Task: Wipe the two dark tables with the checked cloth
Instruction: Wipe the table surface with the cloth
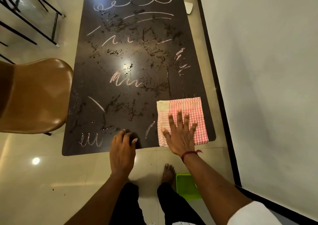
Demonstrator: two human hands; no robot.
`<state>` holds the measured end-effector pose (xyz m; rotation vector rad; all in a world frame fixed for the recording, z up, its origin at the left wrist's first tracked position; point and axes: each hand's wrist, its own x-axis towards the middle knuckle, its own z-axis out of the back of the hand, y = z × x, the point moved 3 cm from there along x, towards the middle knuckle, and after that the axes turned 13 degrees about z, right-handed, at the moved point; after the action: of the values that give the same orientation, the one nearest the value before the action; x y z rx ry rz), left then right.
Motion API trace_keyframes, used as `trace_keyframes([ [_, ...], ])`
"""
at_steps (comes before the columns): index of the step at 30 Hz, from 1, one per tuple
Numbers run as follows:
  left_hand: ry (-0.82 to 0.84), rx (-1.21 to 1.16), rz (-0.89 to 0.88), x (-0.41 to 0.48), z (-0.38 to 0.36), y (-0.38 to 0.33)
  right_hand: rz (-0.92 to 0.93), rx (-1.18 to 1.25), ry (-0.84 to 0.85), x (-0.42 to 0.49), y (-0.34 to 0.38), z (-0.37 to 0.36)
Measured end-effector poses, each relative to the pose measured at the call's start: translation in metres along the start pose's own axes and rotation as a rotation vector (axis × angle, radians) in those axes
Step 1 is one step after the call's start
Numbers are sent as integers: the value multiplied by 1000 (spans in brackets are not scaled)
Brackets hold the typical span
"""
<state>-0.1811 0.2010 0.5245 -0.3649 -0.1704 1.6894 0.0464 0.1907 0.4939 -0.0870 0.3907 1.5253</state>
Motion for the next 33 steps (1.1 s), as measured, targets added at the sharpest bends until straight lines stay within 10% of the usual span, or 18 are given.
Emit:
trace_keyframes([
  [11,207,68,36,11,-9,9,-270,42,-33,12,-82,25],
  [20,290,103,76,19,4,1,133,13,-5,-16,-6,4],
  [27,315,91,51,19,7,3,-213,43,-6,33,-60,25],
  [33,382,102,-7,21,16,3,166,-14,63,20,20,12],
])
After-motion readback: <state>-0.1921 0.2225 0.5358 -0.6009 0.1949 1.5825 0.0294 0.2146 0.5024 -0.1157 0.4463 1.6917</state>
